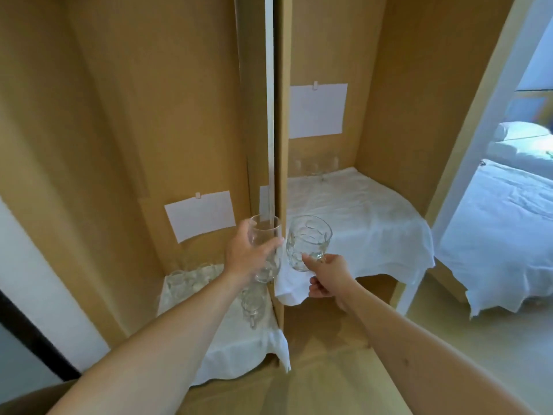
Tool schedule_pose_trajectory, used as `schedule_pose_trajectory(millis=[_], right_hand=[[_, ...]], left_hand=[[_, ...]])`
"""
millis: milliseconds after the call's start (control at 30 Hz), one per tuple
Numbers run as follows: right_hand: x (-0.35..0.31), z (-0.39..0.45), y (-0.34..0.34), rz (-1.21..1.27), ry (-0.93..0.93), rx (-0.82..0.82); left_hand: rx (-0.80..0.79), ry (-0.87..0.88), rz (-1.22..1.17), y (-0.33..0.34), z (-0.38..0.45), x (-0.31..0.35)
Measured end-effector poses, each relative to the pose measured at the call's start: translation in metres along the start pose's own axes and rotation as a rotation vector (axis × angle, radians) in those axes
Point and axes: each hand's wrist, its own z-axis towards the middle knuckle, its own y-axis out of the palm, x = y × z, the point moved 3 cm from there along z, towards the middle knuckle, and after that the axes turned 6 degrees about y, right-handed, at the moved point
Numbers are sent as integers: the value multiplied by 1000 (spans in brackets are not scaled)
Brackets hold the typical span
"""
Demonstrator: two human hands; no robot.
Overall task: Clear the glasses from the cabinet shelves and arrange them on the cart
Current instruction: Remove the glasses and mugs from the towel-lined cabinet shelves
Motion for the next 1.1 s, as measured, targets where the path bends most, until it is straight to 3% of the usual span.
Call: schedule_pose_trajectory(millis=[400, 667, 1100], right_hand=[[-23, 9, -110, 79, -70, 171], [-71, 68, -172, 61, -100, 273], [-99, 185, -207, -86, -41, 384]], left_hand=[[-83, 102, 84, 101, 47, 57], [-100, 169, 29, 176, 138, 83], [-124, 59, 17, 247, 249, 38]])
